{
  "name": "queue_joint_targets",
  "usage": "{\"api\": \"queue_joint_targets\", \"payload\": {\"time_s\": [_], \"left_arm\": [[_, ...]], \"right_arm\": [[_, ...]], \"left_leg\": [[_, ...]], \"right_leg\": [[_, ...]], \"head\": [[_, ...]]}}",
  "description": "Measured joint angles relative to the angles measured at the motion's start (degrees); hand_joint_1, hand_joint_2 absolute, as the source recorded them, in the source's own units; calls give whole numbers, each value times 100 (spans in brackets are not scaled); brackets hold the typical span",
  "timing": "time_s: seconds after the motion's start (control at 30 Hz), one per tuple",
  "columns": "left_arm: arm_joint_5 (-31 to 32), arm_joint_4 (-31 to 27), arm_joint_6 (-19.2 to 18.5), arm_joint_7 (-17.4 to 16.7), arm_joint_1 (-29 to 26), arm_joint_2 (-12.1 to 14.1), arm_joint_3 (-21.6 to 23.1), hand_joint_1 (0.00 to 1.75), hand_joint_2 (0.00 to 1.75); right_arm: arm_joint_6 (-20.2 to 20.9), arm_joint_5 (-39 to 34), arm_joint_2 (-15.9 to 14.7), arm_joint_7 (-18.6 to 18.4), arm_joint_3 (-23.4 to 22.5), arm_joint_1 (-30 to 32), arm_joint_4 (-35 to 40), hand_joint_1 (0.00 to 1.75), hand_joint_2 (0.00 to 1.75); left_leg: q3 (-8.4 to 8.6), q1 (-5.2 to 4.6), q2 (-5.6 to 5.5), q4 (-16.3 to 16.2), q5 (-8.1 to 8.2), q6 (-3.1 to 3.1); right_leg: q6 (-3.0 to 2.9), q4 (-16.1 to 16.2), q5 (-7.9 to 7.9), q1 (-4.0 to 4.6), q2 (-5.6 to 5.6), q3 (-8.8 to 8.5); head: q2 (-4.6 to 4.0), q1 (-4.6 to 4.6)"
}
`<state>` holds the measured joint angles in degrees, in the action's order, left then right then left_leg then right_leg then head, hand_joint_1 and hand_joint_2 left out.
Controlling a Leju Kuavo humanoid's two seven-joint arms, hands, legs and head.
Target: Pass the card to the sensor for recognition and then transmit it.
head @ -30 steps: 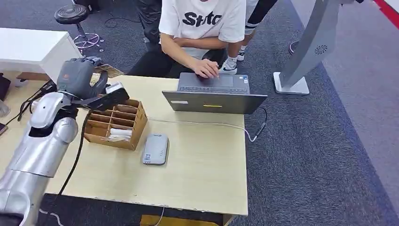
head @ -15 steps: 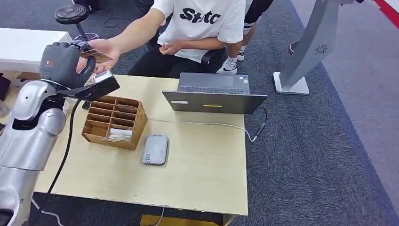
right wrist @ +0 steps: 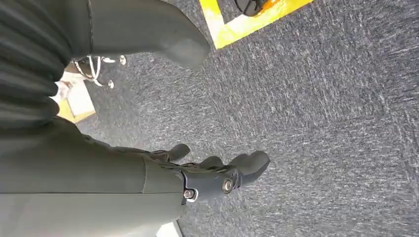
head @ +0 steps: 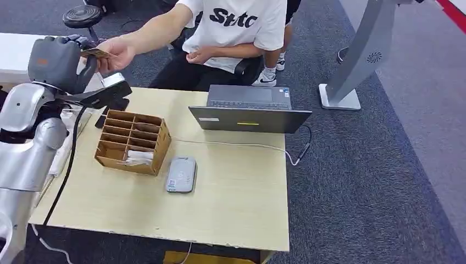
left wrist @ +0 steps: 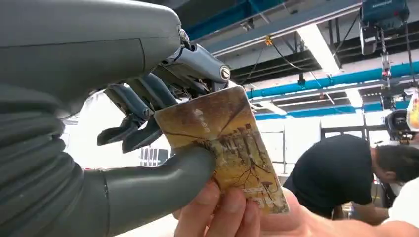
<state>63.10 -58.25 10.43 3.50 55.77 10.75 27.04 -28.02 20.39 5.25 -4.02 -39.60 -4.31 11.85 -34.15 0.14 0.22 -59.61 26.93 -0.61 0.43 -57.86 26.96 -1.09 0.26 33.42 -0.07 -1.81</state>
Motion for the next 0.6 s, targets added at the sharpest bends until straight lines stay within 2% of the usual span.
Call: {"api": "queue_joint_targets", "payload": {"time_s": [0.07, 0.1, 0.13, 0.2, 0.33, 0.6], "left_arm": [[-20, -24, 185, 83, -20, -7, 0, 175, 175], [-55, -83, 288, 94, -53, -13, -4, 44, 175], [-77, -168, 360, 98, -94, -24, -17, 0, 175], [-129, -477, 527, 96, -212, -72, -68, 0, 175], [-230, -916, 542, 70, -348, -192, -149, 0, 175], [-332, -1274, 616, 92, -585, -245, -251, 0, 175]], "right_arm": [[0, 11, 0, 0, -2, 0, 0, 0, 175], [-2, 22, 0, 0, -4, 0, 0, 0, 175], [-2, 31, 0, 0, -7, 0, 0, 0, 175], [-2, 41, 0, 2, -20, 3, 0, 0, 175], [-2, 46, 13, 11, -72, -25, 0, 0, 175], [-22, 37, 52, -39, -129, -23, 0, 0, 175]], "left_leg": [[-3, 0, 6, 0, 1, 0], [-6, -1, 9, 0, 1, 0], [-8, -1, 12, -1, 2, -1], [-20, -1, 10, -2, 4, -3], [-23, -2, -2, -1, 8, -2], [-20, -1, -1, 0, -1, -1]], "right_leg": [[0, 0, 0, 0, 7, 5], [0, 0, 0, 0, 11, 8], [0, 0, 0, -1, 15, 11], [0, 0, 0, 0, 15, 21], [1, 3, 4, -1, 3, 20], [0, 2, 0, 0, 3, 18]], "head": [[0, 0], [0, 2], [0, 0], [0, 2], [0, -4], [0, -2]]}}
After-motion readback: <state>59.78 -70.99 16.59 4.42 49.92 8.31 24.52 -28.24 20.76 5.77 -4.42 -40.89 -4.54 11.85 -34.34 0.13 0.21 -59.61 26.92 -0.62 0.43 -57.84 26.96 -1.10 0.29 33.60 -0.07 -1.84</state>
